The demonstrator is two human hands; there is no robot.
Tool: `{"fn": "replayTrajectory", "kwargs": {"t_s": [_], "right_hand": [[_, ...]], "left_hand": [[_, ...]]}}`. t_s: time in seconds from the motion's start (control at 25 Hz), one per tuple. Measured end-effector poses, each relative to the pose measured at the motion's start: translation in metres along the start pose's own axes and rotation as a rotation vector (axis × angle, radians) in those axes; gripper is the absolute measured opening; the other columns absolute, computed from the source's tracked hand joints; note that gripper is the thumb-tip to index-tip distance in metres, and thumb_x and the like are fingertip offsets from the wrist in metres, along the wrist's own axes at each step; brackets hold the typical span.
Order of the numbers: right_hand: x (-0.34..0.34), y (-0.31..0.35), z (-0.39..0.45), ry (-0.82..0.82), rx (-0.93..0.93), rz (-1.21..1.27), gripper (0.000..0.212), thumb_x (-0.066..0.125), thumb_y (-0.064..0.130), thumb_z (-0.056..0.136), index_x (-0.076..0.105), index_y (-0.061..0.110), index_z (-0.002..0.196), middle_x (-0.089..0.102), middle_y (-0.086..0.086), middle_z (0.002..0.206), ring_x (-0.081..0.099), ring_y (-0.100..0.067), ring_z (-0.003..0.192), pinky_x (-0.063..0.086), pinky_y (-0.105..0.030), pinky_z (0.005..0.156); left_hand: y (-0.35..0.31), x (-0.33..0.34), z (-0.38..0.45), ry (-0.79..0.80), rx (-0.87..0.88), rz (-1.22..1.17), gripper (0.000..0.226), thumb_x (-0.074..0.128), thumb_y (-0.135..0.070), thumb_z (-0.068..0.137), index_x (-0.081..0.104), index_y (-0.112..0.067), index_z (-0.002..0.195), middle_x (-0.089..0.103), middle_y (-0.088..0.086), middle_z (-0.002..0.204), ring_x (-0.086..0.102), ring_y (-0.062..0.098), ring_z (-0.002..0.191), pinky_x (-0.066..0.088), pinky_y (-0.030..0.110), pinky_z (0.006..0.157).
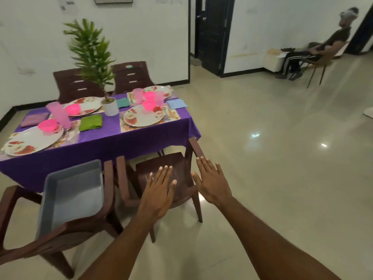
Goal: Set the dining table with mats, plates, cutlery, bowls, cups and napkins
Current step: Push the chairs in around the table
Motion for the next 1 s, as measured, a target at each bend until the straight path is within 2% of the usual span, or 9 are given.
{"fn": "replayTrajectory", "kwargs": {"t_s": [0.12, 0.24, 0.4, 0.52, 0.64, 0.84, 1.0], "right_hand": [[-0.033, -0.056, 0.015, -0.020, 0.013, 0.008, 0.065, 0.010, 0.057, 0.106, 0.006, 0.025, 0.163, 0.008, 0.004, 0.170, 0.002, -0.015, 0.157, -0.008, -0.041, 0.124], [-0.059, -0.090, 0.042, -0.031, 0.000, 0.022, 0.067, 0.008, 0.059, 0.105, 0.006, 0.026, 0.162, 0.007, 0.004, 0.170, 0.000, -0.015, 0.157, -0.009, -0.041, 0.124], [-0.063, -0.148, 0.087, -0.024, 0.001, 0.032, 0.068, 0.008, 0.059, 0.104, 0.004, 0.025, 0.162, 0.004, 0.005, 0.170, -0.003, -0.013, 0.156, -0.010, -0.040, 0.124], [-0.055, -0.207, 0.133, 0.014, 0.031, 0.022, 0.064, 0.012, 0.057, 0.107, 0.002, 0.026, 0.162, 0.002, 0.006, 0.170, -0.003, -0.012, 0.156, -0.012, -0.038, 0.122], [-0.057, -0.269, 0.200, 0.057, 0.035, 0.031, 0.063, 0.014, 0.054, 0.107, 0.006, 0.024, 0.162, 0.007, 0.004, 0.170, 0.000, -0.013, 0.156, -0.005, -0.042, 0.127], [-0.079, -0.345, 0.321, 0.080, -0.002, -0.002, 0.062, 0.015, 0.052, 0.108, 0.007, 0.024, 0.162, 0.009, 0.005, 0.170, 0.001, -0.012, 0.156, -0.006, -0.039, 0.126], [-0.064, -0.390, 0.414, 0.141, -0.031, 0.003, 0.062, 0.015, 0.052, 0.108, 0.004, 0.025, 0.162, 0.007, 0.006, 0.170, -0.002, -0.010, 0.156, -0.007, -0.039, 0.126]], "left_hand": [[-0.060, 0.016, 0.039, 0.002, 0.003, 0.010, 0.077, -0.012, -0.063, 0.095, 0.001, -0.029, 0.162, -0.001, -0.010, 0.170, -0.012, 0.005, 0.154, -0.008, 0.041, 0.127], [-0.105, 0.037, 0.082, -0.006, 0.026, 0.002, 0.065, 0.001, -0.055, 0.104, 0.006, -0.028, 0.163, 0.003, -0.010, 0.170, -0.009, 0.005, 0.155, -0.005, 0.042, 0.128], [-0.153, 0.071, 0.172, -0.002, 0.086, 0.033, 0.062, 0.008, -0.052, 0.107, 0.006, -0.027, 0.163, 0.004, -0.007, 0.171, -0.009, 0.007, 0.156, -0.001, 0.045, 0.128], [-0.167, 0.093, 0.250, -0.016, 0.077, 0.022, 0.067, -0.002, -0.056, 0.103, 0.008, -0.026, 0.163, 0.007, -0.007, 0.170, -0.005, 0.009, 0.156, -0.002, 0.044, 0.128], [-0.166, 0.123, 0.338, -0.037, 0.034, 0.028, 0.067, 0.000, -0.054, 0.104, 0.014, -0.025, 0.162, 0.015, -0.005, 0.169, 0.003, 0.011, 0.157, 0.001, 0.046, 0.128], [-0.185, 0.148, 0.471, 0.025, -0.034, 0.025, 0.066, 0.002, -0.057, 0.104, 0.006, -0.028, 0.163, 0.007, -0.009, 0.170, -0.003, 0.009, 0.156, -0.003, 0.043, 0.128], [-0.193, 0.162, 0.553, 0.044, -0.107, 0.036, 0.065, 0.004, -0.055, 0.105, 0.001, -0.027, 0.163, 0.001, -0.008, 0.170, -0.009, 0.009, 0.155, -0.012, 0.039, 0.125]]}}
Point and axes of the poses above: each hand's wrist, its own z-axis towards the middle knuckle, its own x-axis out of the palm, y = z × x, the point moved 7 cm from there along z, towards the middle knuckle
